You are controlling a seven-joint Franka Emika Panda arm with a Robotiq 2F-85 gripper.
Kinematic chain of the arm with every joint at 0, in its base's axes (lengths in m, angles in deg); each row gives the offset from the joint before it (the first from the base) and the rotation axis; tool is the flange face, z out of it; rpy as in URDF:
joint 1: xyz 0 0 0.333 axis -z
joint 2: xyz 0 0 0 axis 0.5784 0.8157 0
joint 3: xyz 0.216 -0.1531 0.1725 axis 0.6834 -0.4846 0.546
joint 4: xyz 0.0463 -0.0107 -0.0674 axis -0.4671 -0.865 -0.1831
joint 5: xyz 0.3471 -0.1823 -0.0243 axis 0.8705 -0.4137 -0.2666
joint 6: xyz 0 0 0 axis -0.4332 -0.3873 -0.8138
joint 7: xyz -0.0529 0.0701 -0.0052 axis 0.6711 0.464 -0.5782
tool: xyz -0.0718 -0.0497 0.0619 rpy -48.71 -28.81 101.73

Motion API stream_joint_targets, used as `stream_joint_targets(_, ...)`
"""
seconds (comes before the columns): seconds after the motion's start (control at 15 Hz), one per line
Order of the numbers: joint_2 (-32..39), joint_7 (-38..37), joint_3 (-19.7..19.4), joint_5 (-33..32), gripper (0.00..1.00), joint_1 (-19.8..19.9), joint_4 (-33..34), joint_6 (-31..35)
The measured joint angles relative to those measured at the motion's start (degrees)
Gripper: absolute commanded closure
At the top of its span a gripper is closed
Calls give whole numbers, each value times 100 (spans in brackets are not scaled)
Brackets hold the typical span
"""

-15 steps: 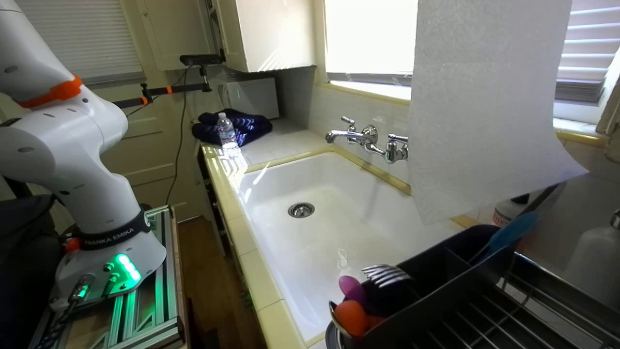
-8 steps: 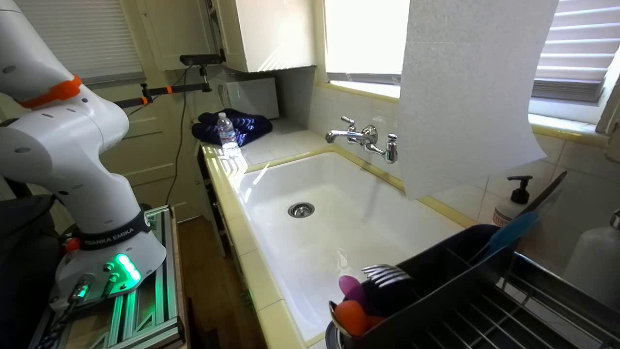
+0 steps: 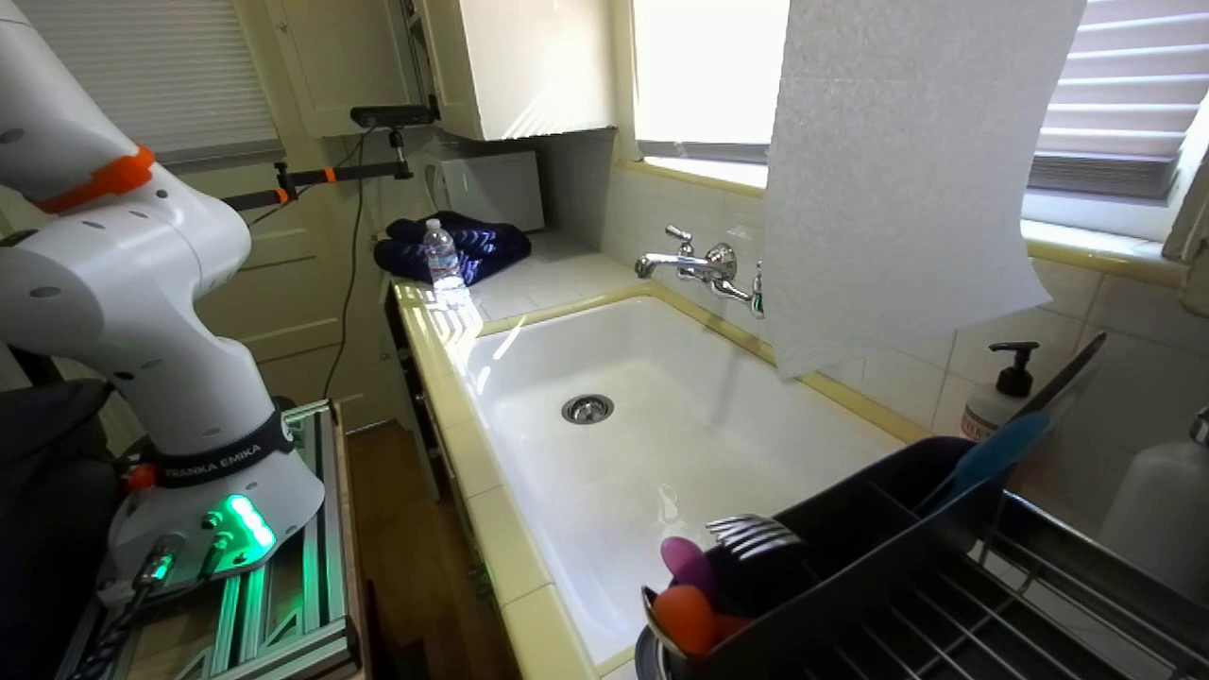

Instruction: Pull up the paper

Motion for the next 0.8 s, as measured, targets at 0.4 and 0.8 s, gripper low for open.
stream_joint_targets(0.4, 177, 1, 177, 287, 100, -213, -232, 0)
stream_joint_targets(0.8, 527, 118, 119, 660, 100, -258, -330, -1)
